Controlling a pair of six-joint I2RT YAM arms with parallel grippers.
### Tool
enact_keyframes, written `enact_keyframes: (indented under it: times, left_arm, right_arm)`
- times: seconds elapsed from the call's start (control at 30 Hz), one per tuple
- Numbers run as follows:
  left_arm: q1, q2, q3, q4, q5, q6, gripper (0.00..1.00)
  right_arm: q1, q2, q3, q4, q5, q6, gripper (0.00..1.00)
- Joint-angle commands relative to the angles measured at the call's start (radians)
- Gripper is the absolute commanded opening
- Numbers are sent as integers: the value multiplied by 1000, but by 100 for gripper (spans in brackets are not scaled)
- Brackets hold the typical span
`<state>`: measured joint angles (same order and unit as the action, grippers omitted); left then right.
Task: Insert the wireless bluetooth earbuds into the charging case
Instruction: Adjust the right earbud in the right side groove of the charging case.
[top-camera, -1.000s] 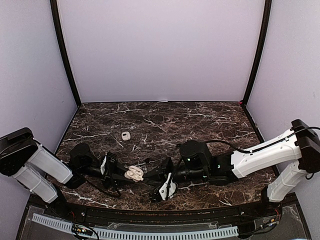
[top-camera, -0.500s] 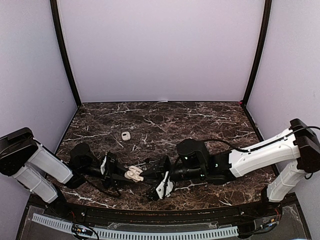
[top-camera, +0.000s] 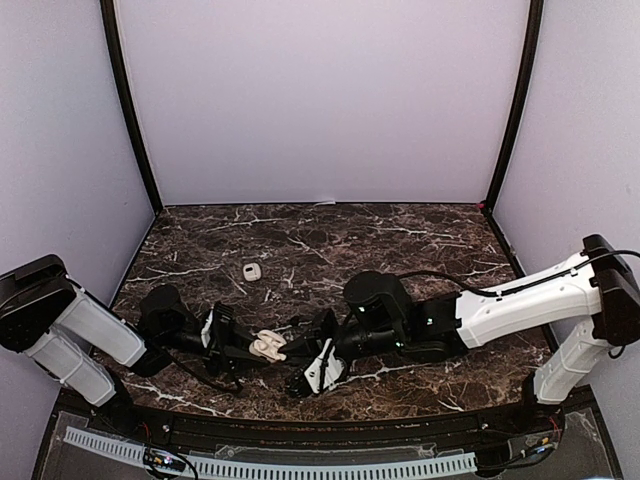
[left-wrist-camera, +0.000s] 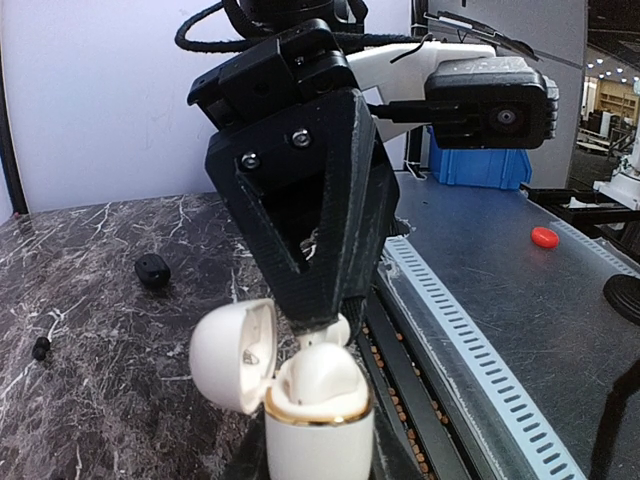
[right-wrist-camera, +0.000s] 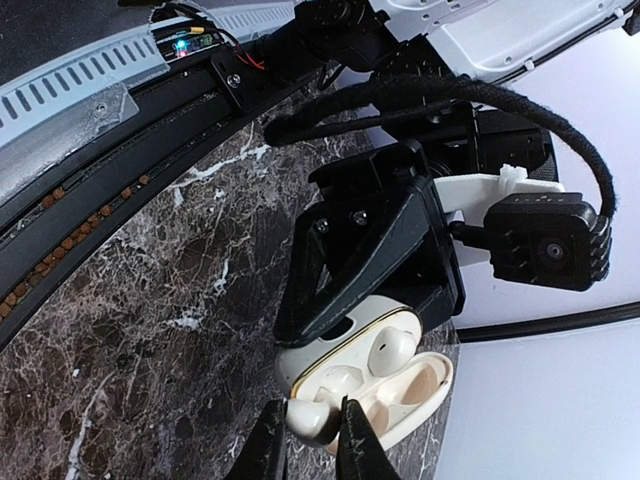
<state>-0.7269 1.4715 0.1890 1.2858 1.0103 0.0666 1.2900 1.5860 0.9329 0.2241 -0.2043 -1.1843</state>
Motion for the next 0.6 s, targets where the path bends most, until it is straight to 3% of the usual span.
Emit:
enact_keyframes:
  times: [0.0,0.3,0.57]
  left_arm:
    - [-6,1,17,16,22,-1,8]
    - [-6,-10,13,-1,-10,16,8]
    - [-6,-27,4,1,-46,25,8]
  right_arm:
    - [6,6,66,-8,32,52,14]
    - [15,76,251,-249,100,300,11]
    - [31,82,311,-311,117,599,10]
